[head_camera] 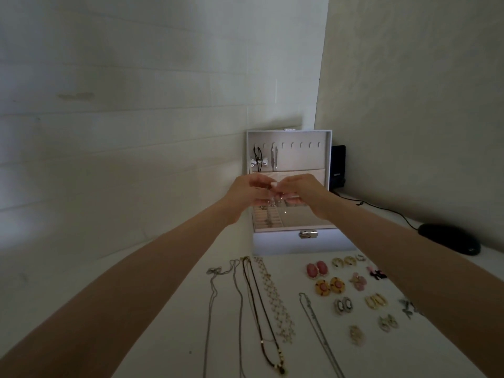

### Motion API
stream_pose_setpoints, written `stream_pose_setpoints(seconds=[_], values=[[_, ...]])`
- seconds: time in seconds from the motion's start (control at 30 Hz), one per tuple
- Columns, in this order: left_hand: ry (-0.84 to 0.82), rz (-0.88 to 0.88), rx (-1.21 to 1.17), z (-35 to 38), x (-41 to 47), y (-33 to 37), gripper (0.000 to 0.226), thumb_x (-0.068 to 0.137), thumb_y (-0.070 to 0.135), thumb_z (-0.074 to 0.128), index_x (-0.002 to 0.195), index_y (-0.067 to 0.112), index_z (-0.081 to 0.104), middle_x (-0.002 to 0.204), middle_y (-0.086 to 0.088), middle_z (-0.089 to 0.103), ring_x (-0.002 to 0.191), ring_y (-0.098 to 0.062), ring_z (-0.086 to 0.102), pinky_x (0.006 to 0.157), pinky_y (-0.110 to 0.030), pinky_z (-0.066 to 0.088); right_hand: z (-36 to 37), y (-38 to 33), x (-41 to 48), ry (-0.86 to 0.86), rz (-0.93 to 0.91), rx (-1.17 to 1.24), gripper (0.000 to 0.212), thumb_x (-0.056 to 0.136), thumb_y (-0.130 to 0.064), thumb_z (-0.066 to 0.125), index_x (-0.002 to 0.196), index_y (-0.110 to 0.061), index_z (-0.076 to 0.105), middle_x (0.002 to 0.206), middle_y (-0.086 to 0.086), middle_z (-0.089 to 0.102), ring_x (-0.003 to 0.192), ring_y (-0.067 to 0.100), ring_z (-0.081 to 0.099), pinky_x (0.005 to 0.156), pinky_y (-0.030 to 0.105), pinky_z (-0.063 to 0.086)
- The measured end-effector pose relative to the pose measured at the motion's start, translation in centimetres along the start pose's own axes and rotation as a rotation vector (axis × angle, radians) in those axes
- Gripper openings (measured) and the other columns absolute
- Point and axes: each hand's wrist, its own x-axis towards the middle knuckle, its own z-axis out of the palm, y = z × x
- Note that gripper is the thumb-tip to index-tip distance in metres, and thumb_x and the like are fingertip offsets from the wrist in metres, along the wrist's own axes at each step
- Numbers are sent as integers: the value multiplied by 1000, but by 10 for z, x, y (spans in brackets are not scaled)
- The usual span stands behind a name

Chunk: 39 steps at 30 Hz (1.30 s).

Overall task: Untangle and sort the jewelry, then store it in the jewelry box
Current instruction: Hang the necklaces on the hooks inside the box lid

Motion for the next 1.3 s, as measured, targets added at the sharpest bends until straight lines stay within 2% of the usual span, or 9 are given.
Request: stream_pose_setpoints(seconds=[0.2,0.47,0.6,0.7,0.87,0.97,1.03,1.13,1.3], values=[[35,92,104,-4,4,0,26,78,-13,65,93,9,62,82,-4,63,77,-13,63,72,-21,55,-2,3,0,-51,14,14,14,84,-11,69,95,-11,62,79,6,70,72,13,66,70,24,52],[-97,176,537,-7,29,28,27,77,-12,65,100,3,64,80,-3,68,72,-1,63,73,-10,48,-5,-1,7,-128,-3,88,47,81,9,60,121,-14,54,104,6,68,84,21,65,75,31,54],[-129,210,642,-4,44,40,25,76,-12,68,99,-2,63,84,-9,69,69,-3,63,69,-8,49,-8,-3,14,-87,-26,77,35,82,4,65,113,-12,58,83,8,67,64,9,61,57,18,49],[-81,256,771,-1,57,41,27,72,-6,75,95,1,63,89,-8,64,63,0,54,59,-7,44,-13,-3,25,2,9,84,26,81,7,65,105,-3,64,78,10,67,60,11,62,56,19,52],[-91,187,1023,5,84,33,20,80,15,74,97,5,70,108,-6,65,90,-13,56,79,-20,40,-20,-5,48,109,103,97,11,81,9,66,81,-2,66,75,16,67,64,18,67,60,26,59],[-107,144,1022,7,99,30,21,84,18,70,100,4,72,103,-7,69,95,-17,61,80,-21,42,-28,-1,62,130,80,55,11,82,9,65,79,-2,65,74,18,67,60,17,68,62,27,60],[-134,133,967,6,107,27,20,87,19,66,97,3,72,92,-7,70,81,-14,59,75,-23,43,-36,4,72,120,53,89,10,82,9,65,81,-1,65,74,19,67,59,17,68,68,32,60],[-150,68,760,3,115,21,19,91,17,61,93,0,69,67,3,54,61,-6,44,58,-18,34,-46,8,88,84,2,50,6,81,3,69,85,-1,66,71,12,69,57,12,67,61,22,58],[-17,-29,348,5,133,4,19,93,14,57,75,17,60,67,6,58,59,-6,43,53,-17,34,-52,9,114,150,-60,23,12,81,-6,72,91,1,67,68,7,68,53,7,64,54,16,54]])
